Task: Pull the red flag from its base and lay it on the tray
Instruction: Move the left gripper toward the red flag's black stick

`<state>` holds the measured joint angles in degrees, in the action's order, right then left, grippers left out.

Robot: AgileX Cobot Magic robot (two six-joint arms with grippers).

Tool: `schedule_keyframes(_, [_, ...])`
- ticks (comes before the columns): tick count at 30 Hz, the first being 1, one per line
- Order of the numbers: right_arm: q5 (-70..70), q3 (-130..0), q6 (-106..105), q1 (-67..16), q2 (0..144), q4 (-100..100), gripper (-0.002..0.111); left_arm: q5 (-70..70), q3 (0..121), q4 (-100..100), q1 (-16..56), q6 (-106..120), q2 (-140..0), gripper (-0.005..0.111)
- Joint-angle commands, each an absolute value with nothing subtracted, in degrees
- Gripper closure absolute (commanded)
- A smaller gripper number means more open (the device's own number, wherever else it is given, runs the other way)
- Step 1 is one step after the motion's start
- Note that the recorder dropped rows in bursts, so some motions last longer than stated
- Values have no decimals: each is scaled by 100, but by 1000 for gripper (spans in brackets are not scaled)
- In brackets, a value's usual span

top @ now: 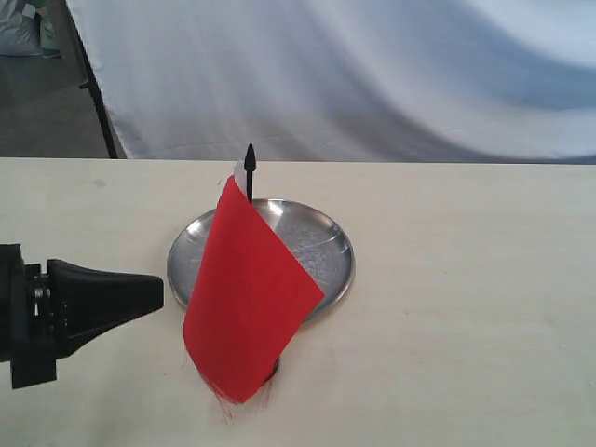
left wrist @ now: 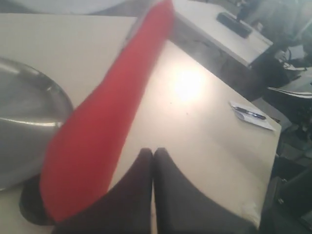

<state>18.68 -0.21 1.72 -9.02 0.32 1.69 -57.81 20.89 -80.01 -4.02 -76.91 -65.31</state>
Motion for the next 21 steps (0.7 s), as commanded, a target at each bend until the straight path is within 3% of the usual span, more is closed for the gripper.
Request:
schedule_keyframes(1, [1839, 0, 182, -911, 0, 161, 109, -6135, 2112, -8128, -300, -7230, -6847, 106])
schedule_keyframes(8, [1839, 0, 182, -911, 0, 161, 109, -6009, 2112, -8047, 555, -6701, -7399, 101])
schedule_keyframes(11, [1839, 0, 182, -911, 0, 161, 109, -5671, 2112, -7899, 888, -6575, -7597, 82])
schedule_keyframes(14, [1839, 0, 182, -911, 0, 161, 109, -5634, 2112, -7744, 1057, -6356, -7742, 55])
schedule_keyframes(15, [1839, 0, 182, -911, 0, 161, 109, -5624, 2112, -7647, 1077, -6205, -7778, 41])
schedule_keyframes(17, [1839, 0, 182, -911, 0, 161, 109, -5496, 2112, -7370, 1077, -6162, -7802, 35])
schedule_keyframes(21, [1839, 0, 182, -911, 0, 161, 109, -5094, 2112, -7083, 1077, -5888, -7802, 35])
